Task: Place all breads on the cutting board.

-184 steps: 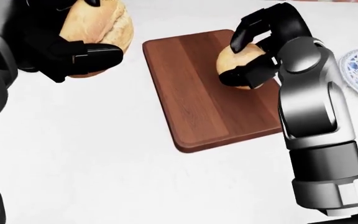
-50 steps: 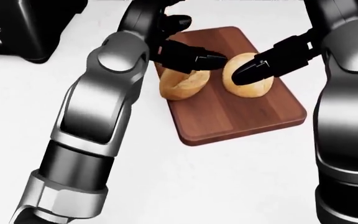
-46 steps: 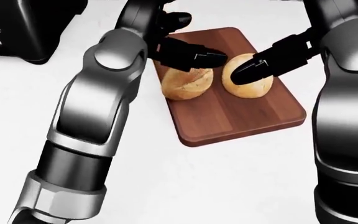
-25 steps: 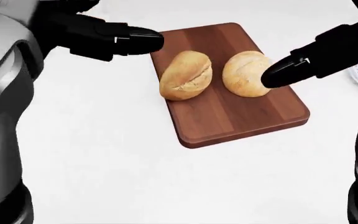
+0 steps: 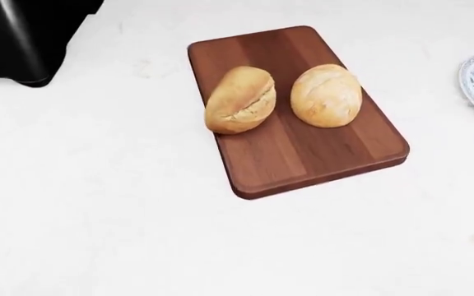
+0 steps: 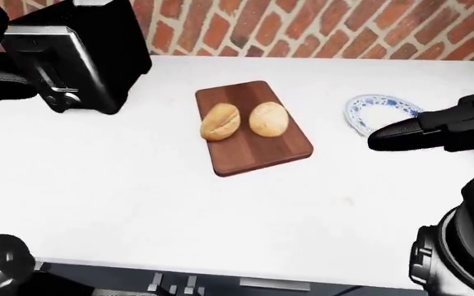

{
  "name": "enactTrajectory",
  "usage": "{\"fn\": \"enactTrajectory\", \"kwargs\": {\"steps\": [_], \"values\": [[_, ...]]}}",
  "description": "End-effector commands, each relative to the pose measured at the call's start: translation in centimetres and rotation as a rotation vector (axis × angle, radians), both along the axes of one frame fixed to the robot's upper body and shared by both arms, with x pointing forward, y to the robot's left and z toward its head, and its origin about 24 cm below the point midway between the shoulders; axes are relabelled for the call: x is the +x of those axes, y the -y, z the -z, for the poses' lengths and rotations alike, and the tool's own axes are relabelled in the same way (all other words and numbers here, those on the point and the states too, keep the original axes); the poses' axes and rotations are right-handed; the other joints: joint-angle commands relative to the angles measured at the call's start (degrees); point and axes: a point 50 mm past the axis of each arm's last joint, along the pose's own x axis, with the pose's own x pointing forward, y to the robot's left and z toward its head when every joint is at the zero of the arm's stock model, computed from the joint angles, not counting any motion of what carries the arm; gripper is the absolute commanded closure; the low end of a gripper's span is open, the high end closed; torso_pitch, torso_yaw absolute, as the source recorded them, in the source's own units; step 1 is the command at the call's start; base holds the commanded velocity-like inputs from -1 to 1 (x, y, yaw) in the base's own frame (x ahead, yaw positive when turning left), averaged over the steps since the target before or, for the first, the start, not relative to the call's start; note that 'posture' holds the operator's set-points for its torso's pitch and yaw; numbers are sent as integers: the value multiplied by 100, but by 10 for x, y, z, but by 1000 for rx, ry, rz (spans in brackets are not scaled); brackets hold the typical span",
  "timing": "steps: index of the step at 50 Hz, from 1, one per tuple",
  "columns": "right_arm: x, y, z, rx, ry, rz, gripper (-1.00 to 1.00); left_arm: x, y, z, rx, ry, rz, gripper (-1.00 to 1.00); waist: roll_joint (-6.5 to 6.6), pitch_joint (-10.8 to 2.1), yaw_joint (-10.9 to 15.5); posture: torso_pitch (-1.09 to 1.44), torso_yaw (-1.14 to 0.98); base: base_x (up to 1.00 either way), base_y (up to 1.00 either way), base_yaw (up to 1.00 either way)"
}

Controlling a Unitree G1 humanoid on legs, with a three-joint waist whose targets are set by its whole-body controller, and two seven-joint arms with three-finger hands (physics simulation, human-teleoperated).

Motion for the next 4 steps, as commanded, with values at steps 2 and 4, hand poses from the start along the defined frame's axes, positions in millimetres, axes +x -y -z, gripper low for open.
{"fn": "enactTrajectory", "kwargs": {"steps": [2, 4], "values": [[-20, 9, -4, -4, 26, 9, -100, -14, -4, 1, 22, 54, 19, -100, -28, -164, -4, 0, 0, 0, 0, 0], [-31, 16, -6, -7, 39, 28, -100, -19, -12, 1, 9, 56, 1, -100, -27, -161, 4, 0, 0, 0, 0, 0]]}}
